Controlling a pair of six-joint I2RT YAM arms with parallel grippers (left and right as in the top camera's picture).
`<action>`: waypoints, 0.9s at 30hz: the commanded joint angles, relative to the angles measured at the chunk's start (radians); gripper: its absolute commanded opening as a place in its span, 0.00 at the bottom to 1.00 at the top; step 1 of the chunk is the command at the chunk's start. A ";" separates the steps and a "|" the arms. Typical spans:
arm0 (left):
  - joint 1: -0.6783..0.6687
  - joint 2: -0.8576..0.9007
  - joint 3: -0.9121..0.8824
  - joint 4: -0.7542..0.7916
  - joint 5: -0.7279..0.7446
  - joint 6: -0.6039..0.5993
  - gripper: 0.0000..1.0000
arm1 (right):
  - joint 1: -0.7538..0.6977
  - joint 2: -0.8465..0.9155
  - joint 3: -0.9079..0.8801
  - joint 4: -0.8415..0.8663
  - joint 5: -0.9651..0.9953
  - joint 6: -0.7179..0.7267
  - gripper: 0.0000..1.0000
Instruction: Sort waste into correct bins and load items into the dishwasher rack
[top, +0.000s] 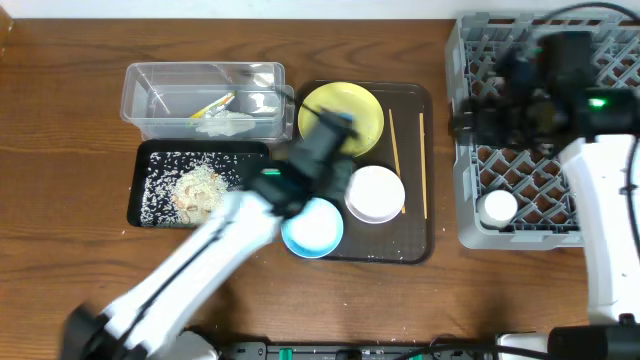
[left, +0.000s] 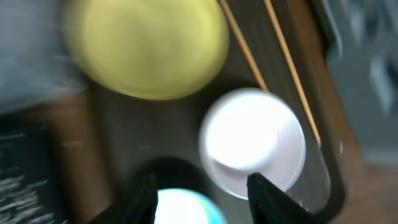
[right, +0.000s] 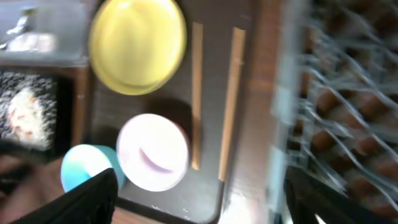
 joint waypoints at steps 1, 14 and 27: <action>0.085 -0.107 0.025 -0.051 -0.003 -0.040 0.50 | 0.106 0.052 0.010 0.028 0.035 0.015 0.81; 0.248 -0.159 0.013 -0.145 -0.008 -0.040 0.55 | 0.300 0.446 0.010 -0.002 0.209 0.073 0.52; 0.331 -0.159 0.013 -0.145 -0.015 -0.039 0.54 | 0.298 0.542 0.010 -0.003 0.223 0.069 0.01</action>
